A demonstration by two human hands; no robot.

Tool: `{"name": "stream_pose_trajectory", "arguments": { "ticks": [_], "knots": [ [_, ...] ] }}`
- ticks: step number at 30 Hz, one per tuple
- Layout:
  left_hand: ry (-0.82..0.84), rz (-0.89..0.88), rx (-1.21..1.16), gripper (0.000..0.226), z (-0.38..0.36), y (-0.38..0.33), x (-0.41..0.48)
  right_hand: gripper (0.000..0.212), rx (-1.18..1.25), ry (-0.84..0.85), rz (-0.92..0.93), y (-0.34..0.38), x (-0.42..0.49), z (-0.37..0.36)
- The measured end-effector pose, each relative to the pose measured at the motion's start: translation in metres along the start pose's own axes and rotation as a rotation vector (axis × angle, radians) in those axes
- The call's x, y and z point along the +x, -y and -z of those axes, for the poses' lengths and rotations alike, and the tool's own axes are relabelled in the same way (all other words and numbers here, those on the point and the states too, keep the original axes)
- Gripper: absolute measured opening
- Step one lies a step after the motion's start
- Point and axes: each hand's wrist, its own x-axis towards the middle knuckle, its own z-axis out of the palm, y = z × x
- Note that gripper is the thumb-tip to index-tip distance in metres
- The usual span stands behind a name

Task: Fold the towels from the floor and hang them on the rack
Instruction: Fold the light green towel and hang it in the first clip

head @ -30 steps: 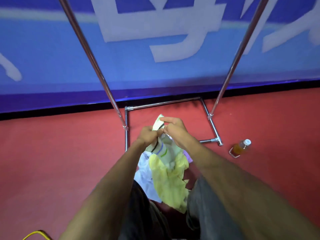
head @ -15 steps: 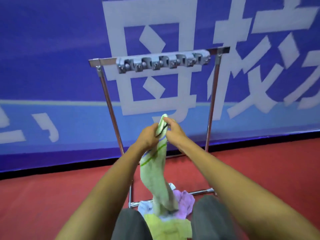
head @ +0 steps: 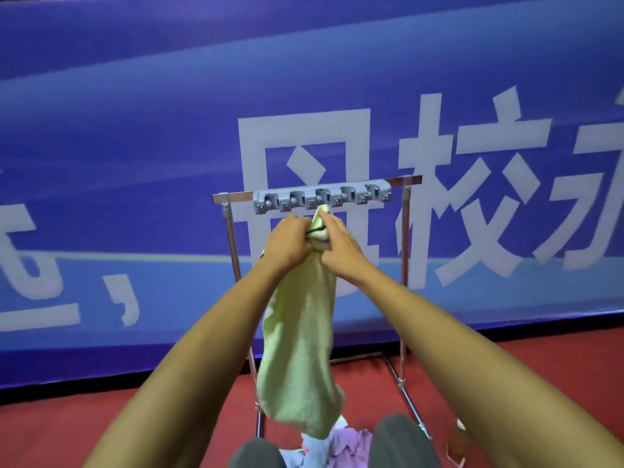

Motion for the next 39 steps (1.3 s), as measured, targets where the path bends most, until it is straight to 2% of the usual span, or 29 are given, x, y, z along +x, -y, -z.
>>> {"name": "stream_pose_trajectory", "arguments": {
  "ticks": [3, 4, 6, 8, 12, 14, 15, 16, 18, 20, 22, 23, 25, 27, 30, 31, 33, 35, 37, 39],
  "knots": [
    [-0.124, 0.012, -0.404, 0.021, 0.012, -0.021, 0.007, 0.104, 0.191, -0.130, -0.168, -0.001, -0.001, -0.002],
    [-0.122, 0.013, -0.558, 0.027, 0.014, -0.027, 0.009, 0.116, 0.274, -0.125, -0.286, -0.005, -0.001, -0.006],
    [-0.123, -0.010, -0.692, 0.037, 0.013, -0.033, 0.013, 0.133, 0.460, -0.066, -0.524, -0.019, 0.000, -0.022],
    [-0.087, -0.042, -0.687, 0.041, 0.012, -0.037, 0.015, 0.112, 0.657, 0.008, -0.628, -0.055, 0.011, -0.042],
    [0.009, 0.000, -0.756, 0.042, 0.010, -0.039, 0.006, 0.052, 0.741, 0.010, -0.693, -0.045, 0.008, -0.042],
    [0.144, 0.115, -0.822, 0.042, 0.007, -0.030, -0.005, 0.036, 0.850, -0.005, -0.672, -0.018, 0.006, -0.030],
    [0.255, 0.208, -0.857, 0.057, 0.004, -0.025, -0.013, 0.033, 0.944, -0.015, -0.671, -0.003, 0.008, -0.022],
    [0.403, 0.310, -0.882, 0.071, 0.000, -0.017, -0.021, 0.032, 0.986, -0.010, -0.669, 0.005, 0.014, -0.013],
    [0.714, 0.412, -0.983, 0.081, -0.010, -0.007, -0.036, 0.032, 0.889, 0.045, -0.713, 0.022, 0.023, 0.008],
    [0.915, 0.437, -1.134, 0.089, -0.016, -0.001, -0.048, 0.030, 0.798, 0.095, -0.743, 0.031, 0.024, 0.029],
    [0.989, 0.399, -1.186, 0.087, -0.019, 0.001, -0.056, 0.029, 0.786, 0.080, -0.747, 0.030, 0.021, 0.038],
    [1.000, 0.366, -1.189, 0.078, -0.020, 0.000, -0.057, 0.025, 0.764, 0.081, -0.740, 0.025, 0.019, 0.039],
    [0.937, 0.323, -1.156, 0.057, -0.019, -0.006, -0.055, 0.020, 0.729, 0.137, -0.801, 0.014, 0.012, 0.036],
    [0.788, 0.368, -1.110, 0.047, -0.017, -0.012, -0.052, 0.034, 0.764, 0.201, -0.875, 0.004, 0.006, 0.032],
    [0.561, 0.589, -1.196, 0.052, -0.022, -0.012, -0.046, 0.033, 0.885, 0.159, -0.858, -0.006, -0.002, 0.024],
    [0.517, 0.620, -1.181, 0.056, -0.024, -0.011, -0.044, 0.034, 0.889, 0.197, -0.855, -0.011, -0.006, 0.018],
    [0.449, 0.580, -1.030, 0.061, -0.028, -0.012, -0.044, 0.044, 0.855, 0.316, -0.864, -0.016, -0.017, 0.002],
    [0.453, 0.466, -0.839, 0.061, -0.032, -0.013, -0.046, 0.048, 0.883, 0.392, -0.859, -0.022, -0.022, -0.010],
    [0.447, 0.384, -0.625, 0.055, -0.030, -0.014, -0.046, 0.041, 0.884, 0.381, -0.828, -0.024, -0.025, -0.012],
    [0.327, 0.389, -0.429, 0.051, -0.025, -0.010, -0.044, 0.034, 0.895, 0.265, -0.778, -0.025, -0.024, -0.008]
  ]
}}
